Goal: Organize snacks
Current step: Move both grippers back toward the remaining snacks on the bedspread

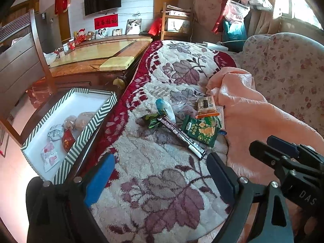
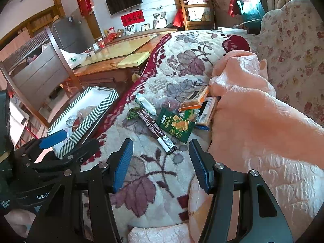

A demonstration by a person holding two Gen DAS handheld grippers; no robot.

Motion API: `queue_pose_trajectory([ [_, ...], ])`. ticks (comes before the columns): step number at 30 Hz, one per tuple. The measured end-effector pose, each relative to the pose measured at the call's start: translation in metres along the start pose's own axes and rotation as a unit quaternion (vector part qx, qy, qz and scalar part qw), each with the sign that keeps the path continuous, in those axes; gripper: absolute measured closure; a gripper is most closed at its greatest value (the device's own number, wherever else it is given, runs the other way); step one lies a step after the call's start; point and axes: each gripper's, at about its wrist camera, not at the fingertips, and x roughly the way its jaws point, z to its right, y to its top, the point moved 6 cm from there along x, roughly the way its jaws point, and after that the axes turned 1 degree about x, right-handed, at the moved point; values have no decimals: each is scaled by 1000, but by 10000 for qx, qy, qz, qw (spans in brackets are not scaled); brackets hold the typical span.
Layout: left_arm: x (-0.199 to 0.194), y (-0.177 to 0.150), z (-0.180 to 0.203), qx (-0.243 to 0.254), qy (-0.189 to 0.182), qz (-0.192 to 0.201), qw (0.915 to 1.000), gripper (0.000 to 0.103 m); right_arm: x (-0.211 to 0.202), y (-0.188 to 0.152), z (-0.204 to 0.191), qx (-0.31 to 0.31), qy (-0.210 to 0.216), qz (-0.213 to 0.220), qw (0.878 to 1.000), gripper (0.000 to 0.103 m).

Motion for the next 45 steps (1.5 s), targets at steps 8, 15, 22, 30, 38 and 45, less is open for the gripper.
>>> queue_pose_trajectory([
  [8,-10,0,1,45,49,108,9999,10,-7,0,3,54,48,52,10000,46],
  [15,-19,0,0,29,87,151,9998,9,-11,2,4,133,110,93,9998,46],
  [22,-19,-2,0,28,79,134,9999,8,-15,3,2,88,131,135,9998,46],
  [30,7,-7,0,-21,28,-154,9999,8,-6,-1,3,66,97,-12,9999,46],
  [38,59,-5,0,-160,-72,-562,9983,8,5,-7,17,283,-53,-157,9995,46],
  [45,114,-1,8,-394,-177,-1102,9930,8,15,-9,30,481,-133,-273,9984,46],
])
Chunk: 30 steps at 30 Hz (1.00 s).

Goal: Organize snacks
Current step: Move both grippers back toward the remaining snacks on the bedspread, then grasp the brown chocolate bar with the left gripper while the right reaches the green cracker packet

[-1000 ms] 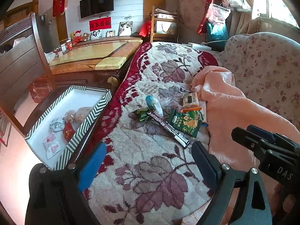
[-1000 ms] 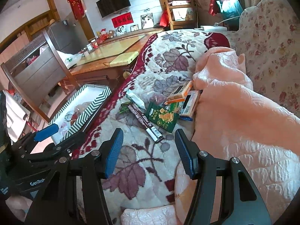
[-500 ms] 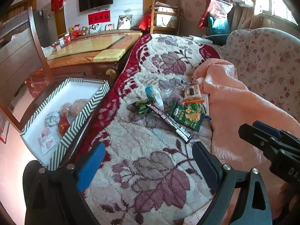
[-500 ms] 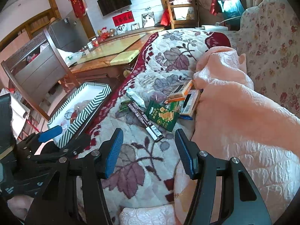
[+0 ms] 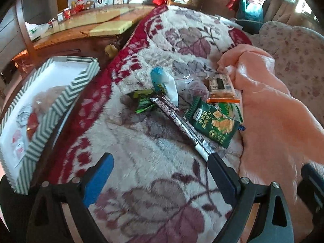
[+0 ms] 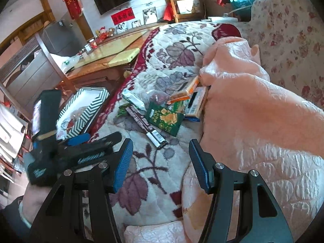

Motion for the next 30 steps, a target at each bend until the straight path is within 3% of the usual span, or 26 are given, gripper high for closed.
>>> queue_pose_trajectory([
  [8,37,16,15,-230,-112,-263,9993,8,17,-4,11,160,-86,-232,9996,46],
  [16,78,16,21,-106,161,-761,9969,8,36,-11,17,184,-156,-520,9984,46],
  [18,79,14,7,-119,69,-841,9964,8,38,-13,18,187,-183,-585,9979,46],
  [22,67,10,-40,-70,308,-896,9955,8,40,-14,22,281,-189,-606,9976,46],
  [25,58,7,-69,-420,189,-973,9942,8,42,-13,18,278,-145,-614,9976,46],
  [28,48,11,-71,-637,34,-760,9951,8,48,-14,12,182,-102,-690,9974,46],
  [30,43,18,-55,-378,-130,-629,9972,8,50,-17,9,131,-94,-754,9970,46],
])
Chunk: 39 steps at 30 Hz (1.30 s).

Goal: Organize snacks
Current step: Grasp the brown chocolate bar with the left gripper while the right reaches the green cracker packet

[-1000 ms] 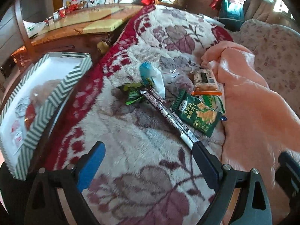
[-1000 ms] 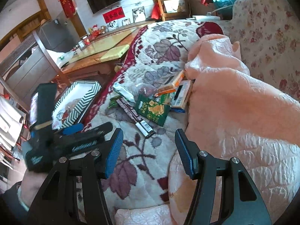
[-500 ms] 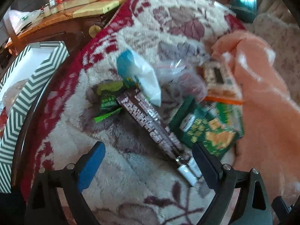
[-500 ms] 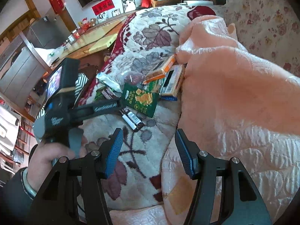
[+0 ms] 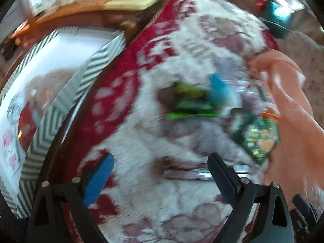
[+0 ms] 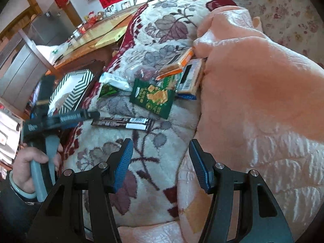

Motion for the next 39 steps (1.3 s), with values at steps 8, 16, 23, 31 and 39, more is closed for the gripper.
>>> queue_pose_trajectory([
  [8,24,-7,39,1460,171,-174,9890,8,1,-3,6,66,-44,-51,10000,46],
  [16,21,11,5,789,314,115,9963,8,9,-7,2,-45,-66,-210,9997,46],
  [23,27,-18,11,1277,179,-494,9904,8,9,-7,3,-30,-97,-203,9997,46],
  [31,-1,-51,43,1893,-471,-616,9789,8,8,-5,6,21,-143,-135,9998,46],
  [39,9,-75,85,2459,-694,-885,9627,8,7,-5,11,106,-219,-130,9996,46],
])
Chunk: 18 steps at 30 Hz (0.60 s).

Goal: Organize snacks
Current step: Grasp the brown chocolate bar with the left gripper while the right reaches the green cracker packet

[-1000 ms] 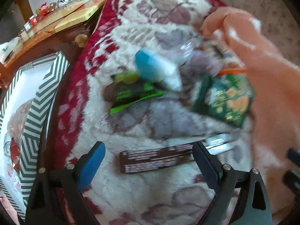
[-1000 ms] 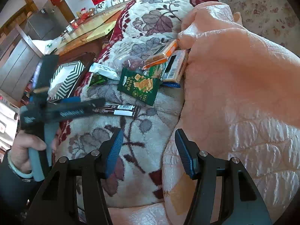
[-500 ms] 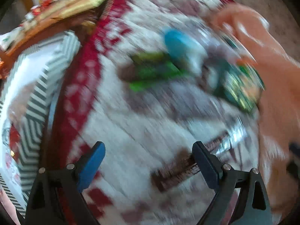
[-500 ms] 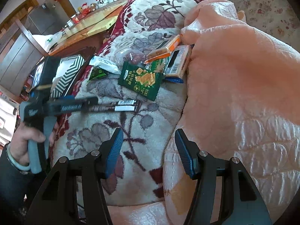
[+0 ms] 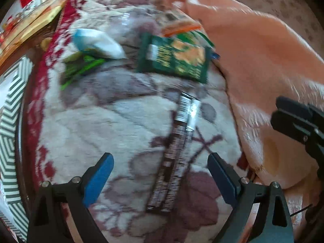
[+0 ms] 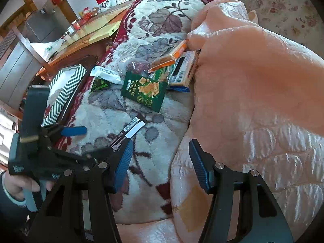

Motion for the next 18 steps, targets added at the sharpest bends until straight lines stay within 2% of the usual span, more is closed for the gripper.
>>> queue_pose_trajectory([
  [1,4,-1,4,78,22,-21,10000,8,1,0,0,-6,-3,-11,10000,46],
  [3,9,-2,9,203,225,22,9995,19,3,0,0,-11,-2,-33,10000,46],
  [4,10,-1,9,255,422,95,9987,33,4,0,1,-13,8,-31,10000,46],
  [5,8,-2,10,294,530,158,9980,42,4,0,1,-14,17,-10,10000,46],
  [6,6,0,8,271,489,204,9982,48,3,1,1,-15,16,29,10000,46],
  [7,3,1,4,224,449,246,9984,65,3,3,1,-18,10,58,10000,46],
  [8,1,3,-3,172,428,270,9986,70,4,6,2,-19,-12,98,9999,46],
  [10,-1,3,-14,57,218,289,9993,75,6,9,-1,-64,-25,84,9999,46],
  [12,-7,0,-19,55,207,343,9992,79,12,15,-13,-355,38,36,9994,46],
  [14,-13,-1,-25,33,288,443,9986,85,19,23,-28,-780,38,33,9969,46],
  [18,-23,-12,-40,-218,251,540,9980,88,42,49,-58,-1872,-333,99,9817,46],
])
